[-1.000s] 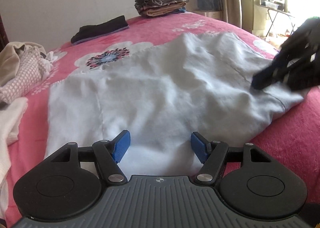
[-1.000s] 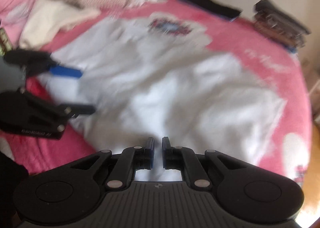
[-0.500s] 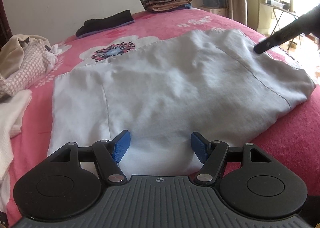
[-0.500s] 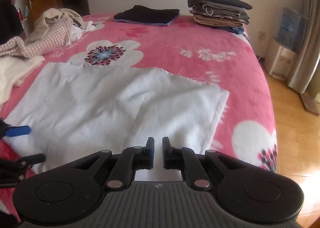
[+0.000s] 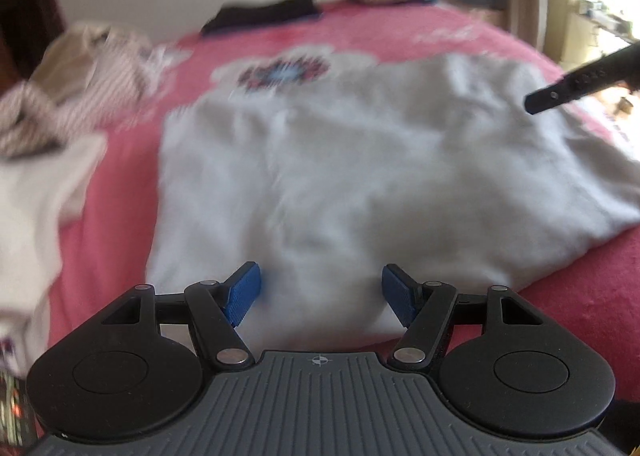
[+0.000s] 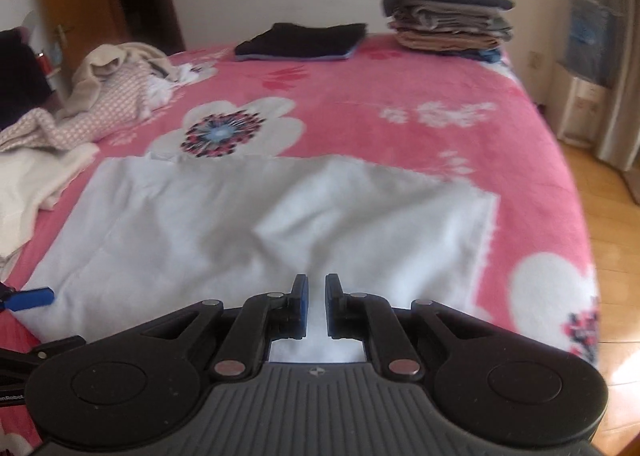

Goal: Fold clothes

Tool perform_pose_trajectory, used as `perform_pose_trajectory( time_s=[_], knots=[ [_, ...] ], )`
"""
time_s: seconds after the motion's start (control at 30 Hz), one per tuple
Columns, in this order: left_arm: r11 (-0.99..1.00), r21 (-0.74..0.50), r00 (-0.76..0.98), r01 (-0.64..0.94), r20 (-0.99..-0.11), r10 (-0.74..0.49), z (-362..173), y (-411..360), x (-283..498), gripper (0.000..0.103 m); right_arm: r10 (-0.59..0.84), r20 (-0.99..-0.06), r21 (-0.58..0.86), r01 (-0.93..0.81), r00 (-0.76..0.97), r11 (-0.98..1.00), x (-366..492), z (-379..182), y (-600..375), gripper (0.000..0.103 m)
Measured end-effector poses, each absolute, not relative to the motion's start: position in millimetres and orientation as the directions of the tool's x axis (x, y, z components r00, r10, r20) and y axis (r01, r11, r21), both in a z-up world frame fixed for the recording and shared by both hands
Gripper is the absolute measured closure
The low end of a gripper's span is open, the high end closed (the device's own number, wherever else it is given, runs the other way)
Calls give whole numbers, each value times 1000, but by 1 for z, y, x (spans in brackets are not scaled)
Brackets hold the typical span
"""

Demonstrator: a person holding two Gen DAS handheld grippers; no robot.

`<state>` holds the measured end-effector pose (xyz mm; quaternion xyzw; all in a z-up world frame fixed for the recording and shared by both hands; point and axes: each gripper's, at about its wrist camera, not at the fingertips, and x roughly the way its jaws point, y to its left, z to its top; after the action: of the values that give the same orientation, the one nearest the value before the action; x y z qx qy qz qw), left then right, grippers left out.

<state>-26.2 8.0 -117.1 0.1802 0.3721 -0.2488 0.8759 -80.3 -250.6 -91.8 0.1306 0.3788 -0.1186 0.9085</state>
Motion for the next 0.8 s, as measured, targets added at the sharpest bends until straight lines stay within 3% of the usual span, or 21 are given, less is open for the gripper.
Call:
perform_pose_trajectory(
  time_s=[0.13,0.3,0.53,0.8],
  knots=[
    [859,23,567,512,-760,-318,-124,24,-17,23,-95,-783,129,310,615,942,-64,-126,-247,94],
    [866,-18,558,500,-758,-337,-116,38,-11,22,-91,-758,150,310,646,939,-72,-110,-249,94],
    [905,50,615,423,-749,-245,-108,56,-9,22,43,-664,211,132,746,969,-102,-74,-224,94],
    [926,154,647,344,-754,-115,-104,55,-3,22,6,-806,86,107,592,991,-84,-121,-191,94]
  ],
)
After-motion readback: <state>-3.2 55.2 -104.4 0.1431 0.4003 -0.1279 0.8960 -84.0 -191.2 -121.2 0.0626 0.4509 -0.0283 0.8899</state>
